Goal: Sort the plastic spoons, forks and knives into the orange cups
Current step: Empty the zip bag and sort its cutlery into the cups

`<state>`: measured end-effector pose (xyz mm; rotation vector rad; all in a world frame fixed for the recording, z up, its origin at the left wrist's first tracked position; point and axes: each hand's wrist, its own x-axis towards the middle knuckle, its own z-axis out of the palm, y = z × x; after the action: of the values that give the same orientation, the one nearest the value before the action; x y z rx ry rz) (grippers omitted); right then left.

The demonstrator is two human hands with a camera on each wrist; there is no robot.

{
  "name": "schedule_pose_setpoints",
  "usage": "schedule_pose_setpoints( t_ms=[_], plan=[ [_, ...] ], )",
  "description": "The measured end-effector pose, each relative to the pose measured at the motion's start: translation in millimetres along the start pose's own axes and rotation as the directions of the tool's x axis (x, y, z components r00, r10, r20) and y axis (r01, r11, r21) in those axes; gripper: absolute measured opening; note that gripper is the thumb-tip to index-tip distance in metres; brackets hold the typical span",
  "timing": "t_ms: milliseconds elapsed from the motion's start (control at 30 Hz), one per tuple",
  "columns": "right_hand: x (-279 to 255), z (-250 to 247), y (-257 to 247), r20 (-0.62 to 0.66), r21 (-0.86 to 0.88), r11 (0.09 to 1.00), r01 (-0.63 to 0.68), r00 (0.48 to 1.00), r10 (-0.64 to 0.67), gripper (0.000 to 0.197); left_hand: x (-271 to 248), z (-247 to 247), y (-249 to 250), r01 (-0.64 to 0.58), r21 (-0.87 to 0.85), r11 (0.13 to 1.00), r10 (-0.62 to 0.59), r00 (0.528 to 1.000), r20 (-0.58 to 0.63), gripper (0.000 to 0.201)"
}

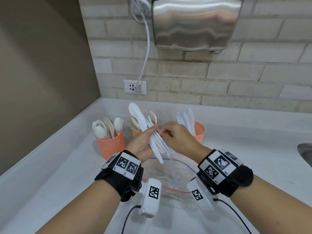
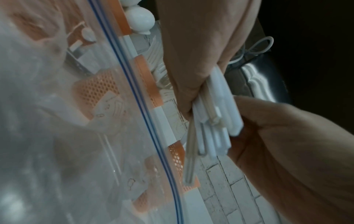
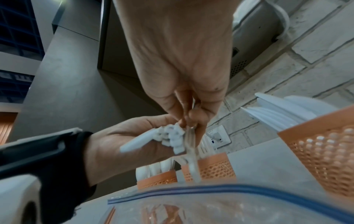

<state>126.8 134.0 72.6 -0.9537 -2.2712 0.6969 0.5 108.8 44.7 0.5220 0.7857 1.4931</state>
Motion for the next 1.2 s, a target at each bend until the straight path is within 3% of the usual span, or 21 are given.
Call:
schedule_pose_setpoints(
  t_ms=[333,533,700,833,933,1033,1200],
  plan=[
    [0,3,2,0.148,-0.049,0.993,-0.111,0.982,0.117,0.024,-4,-6,-2,0.027,0.134,0.991,-0.023,0.999,-0.031,0.023],
    [-4,7,1,0.064,0.014,0.998,-0.061,0.996,0.060,0.031,-7,2,1,-0.013,0.227,0.974,0.024,0.999,-0.045,0.024],
    [-10,-4,-9,0.221,0.200,0.979,0.029,0.973,-0.074,0.042,-5,1,6,-0.023,0.238,0.971,0.038,0.998,-0.058,0.023],
    [-5,-5,-3,0.309,0.064,0.998,0.006,0.951,-0.026,0.044,-3,1,5,-0.021,0.267,0.964,0.042,0.997,-0.071,0.020],
    [-4,-7,2,0.375,-0.037,0.999,-0.023,0.926,0.036,0.035,-6,2,3,0.008,0.285,0.959,0.007,0.999,-0.052,0.020],
    [-6,-12,3,0.408,0.094,0.992,-0.086,0.912,0.041,0.029,-6,-1,3,0.022,0.245,0.969,-0.012,0.999,-0.042,0.024],
    [-10,-11,8,0.373,0.305,0.928,-0.214,0.923,0.090,0.037,-2,-1,6,0.024,0.186,0.982,-0.020,1.000,-0.020,0.027]
  ],
)
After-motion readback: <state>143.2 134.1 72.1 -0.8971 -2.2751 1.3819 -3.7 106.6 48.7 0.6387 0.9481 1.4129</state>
